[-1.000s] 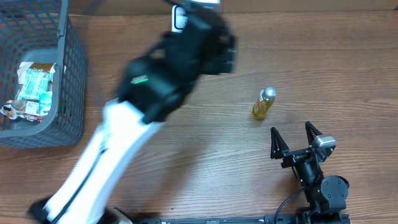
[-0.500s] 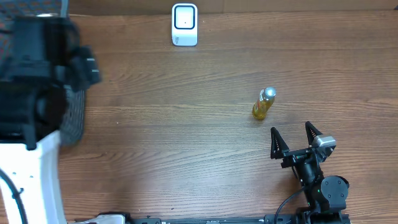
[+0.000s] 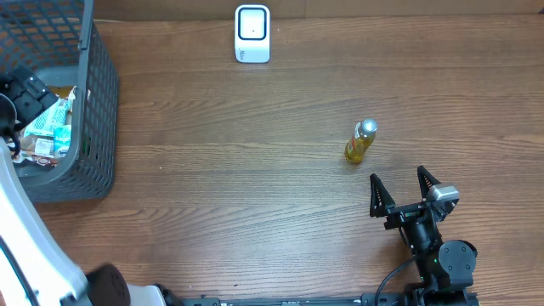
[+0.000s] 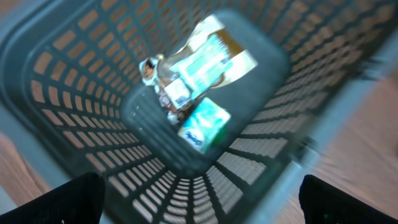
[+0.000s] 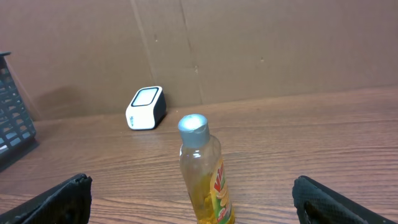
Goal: Scan the item barcode
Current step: 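Move the left gripper back into the basket and grasp the green-capped bottle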
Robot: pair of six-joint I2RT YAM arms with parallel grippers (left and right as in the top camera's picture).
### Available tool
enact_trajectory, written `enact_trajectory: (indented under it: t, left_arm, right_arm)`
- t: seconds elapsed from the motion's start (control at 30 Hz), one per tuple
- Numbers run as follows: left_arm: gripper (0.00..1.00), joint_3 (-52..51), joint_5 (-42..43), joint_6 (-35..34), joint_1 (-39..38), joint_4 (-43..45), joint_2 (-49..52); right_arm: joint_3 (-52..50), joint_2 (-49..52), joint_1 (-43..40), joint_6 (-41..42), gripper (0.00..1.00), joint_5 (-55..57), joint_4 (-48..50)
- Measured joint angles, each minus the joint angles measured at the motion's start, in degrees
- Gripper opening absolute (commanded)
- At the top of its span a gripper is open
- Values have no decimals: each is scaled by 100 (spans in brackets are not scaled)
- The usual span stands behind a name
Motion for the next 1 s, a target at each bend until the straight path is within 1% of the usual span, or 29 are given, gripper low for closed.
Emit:
enact_trajectory:
  t: [0.3,0.63,0.87,1.0]
  left_arm:
    - [100,-11,125,245,341,81,1381]
    - [100,-22,492,732,415,-48,2286]
    - [100,-26,590,896,415,-57,3069]
    - [100,-33,743,1045,415,-42,3329]
  right_arm:
    - [0,0,0,-4,100,0,4]
    - [0,0,0,-4,100,0,2]
    - [0,0,0,-4,100,0,2]
    - [0,0,0,-2,100,0,0]
